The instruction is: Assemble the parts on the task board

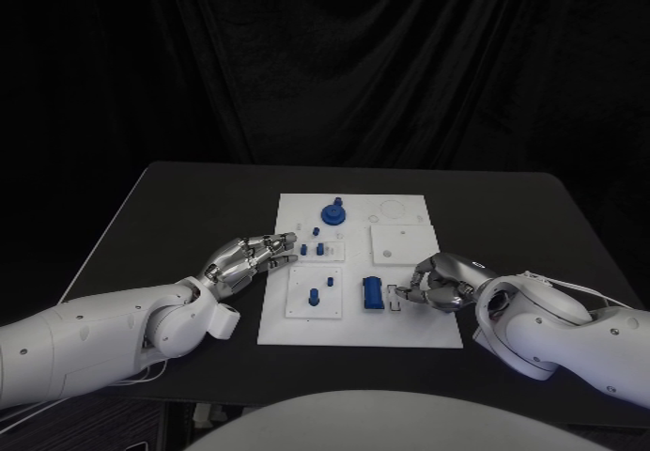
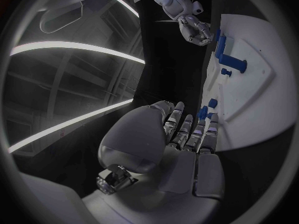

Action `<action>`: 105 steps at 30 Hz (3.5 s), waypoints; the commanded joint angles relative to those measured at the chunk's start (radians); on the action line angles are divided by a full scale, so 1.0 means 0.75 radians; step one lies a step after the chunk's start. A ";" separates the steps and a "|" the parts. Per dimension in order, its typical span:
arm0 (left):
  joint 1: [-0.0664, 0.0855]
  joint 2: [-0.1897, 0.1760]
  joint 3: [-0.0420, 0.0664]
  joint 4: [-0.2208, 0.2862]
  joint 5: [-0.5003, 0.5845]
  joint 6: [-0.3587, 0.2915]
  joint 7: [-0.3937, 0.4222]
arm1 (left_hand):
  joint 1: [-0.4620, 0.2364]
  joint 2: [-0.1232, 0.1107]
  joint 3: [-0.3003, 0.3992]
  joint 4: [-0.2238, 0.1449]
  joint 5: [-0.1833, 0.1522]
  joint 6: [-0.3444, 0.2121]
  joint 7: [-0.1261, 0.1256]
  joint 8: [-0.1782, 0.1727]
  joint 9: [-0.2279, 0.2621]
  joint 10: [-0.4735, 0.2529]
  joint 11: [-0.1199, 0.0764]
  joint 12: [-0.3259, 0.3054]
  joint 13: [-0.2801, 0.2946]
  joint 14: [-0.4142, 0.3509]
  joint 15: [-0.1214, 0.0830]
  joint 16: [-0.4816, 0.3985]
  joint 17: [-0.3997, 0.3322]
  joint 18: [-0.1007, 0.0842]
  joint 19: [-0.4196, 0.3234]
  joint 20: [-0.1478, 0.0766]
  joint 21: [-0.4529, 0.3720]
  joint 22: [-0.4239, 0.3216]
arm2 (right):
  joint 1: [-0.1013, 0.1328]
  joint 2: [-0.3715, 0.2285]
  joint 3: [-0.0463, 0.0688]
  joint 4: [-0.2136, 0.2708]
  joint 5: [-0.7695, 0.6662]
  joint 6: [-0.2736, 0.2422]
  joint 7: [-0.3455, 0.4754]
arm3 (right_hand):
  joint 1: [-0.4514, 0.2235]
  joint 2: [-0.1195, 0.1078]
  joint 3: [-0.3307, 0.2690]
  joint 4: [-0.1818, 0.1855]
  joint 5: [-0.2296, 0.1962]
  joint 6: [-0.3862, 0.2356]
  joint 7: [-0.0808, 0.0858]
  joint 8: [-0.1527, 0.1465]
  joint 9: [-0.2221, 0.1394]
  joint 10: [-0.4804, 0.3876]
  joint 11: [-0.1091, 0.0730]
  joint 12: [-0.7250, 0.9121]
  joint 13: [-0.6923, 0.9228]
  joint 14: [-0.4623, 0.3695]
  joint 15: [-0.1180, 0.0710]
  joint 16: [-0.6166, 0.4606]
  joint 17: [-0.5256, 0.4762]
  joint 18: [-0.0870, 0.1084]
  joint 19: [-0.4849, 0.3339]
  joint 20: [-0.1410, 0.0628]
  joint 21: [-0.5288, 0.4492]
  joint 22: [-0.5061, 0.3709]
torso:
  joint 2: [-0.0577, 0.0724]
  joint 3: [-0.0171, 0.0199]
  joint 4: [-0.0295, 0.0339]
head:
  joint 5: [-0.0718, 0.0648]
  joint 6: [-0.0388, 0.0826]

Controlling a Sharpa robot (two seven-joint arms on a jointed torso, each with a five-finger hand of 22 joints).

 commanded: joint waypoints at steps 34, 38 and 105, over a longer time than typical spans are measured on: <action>-0.003 -0.003 0.001 0.009 0.006 0.006 0.089 | -0.012 -0.005 0.012 0.000 0.007 0.008 0.008 0.012 0.004 0.008 0.013 0.011 0.002 0.003 0.003 0.010 0.002 -0.001 0.008 0.000 0.002 0.002 | 0.011 -0.181 -0.004 0.056 -0.436 0.181 -0.283 | 0.003 -0.016 -0.011 0.032 0.071 -0.014 0.022 -0.115 -0.098 0.139 0.010 0.004 0.351 0.116 0.013 -0.062 0.246 -0.016 0.068 0.002 0.052 0.289 | -0.002 0.0000 -0.0035 | -0.012 0.000; -0.003 -0.002 0.001 0.008 0.006 0.008 0.089 | -0.012 -0.005 0.013 0.000 0.007 0.008 0.008 0.012 0.004 0.008 0.013 0.011 0.002 0.003 0.003 0.010 0.002 -0.001 0.008 0.000 0.002 0.002 | 0.005 -0.160 -0.004 0.032 -0.436 0.190 -0.285 | -0.011 -0.009 -0.015 0.031 0.058 -0.019 0.026 -0.132 -0.115 0.139 0.013 0.004 0.351 0.116 0.016 -0.064 0.244 -0.015 0.067 0.004 0.050 0.289 | -0.001 0.0017 -0.0015 | -0.013 0.000; -0.008 0.002 0.001 0.001 0.006 0.026 0.085 | -0.013 -0.004 0.022 -0.002 0.008 0.000 0.010 0.011 0.002 0.006 0.017 0.007 0.002 0.000 0.002 0.007 0.001 -0.001 0.006 0.000 0.001 -0.003 | -0.051 -0.003 -0.002 -0.009 0.150 -0.194 0.018 | 0.136 -0.232 0.861 -0.096 -0.034 0.048 0.045 -0.230 -0.314 0.139 0.029 0.004 0.351 0.113 0.029 -0.067 0.220 -0.018 0.072 0.018 0.065 0.292 | -0.003 0.0009 -0.0044 | -0.002 0.000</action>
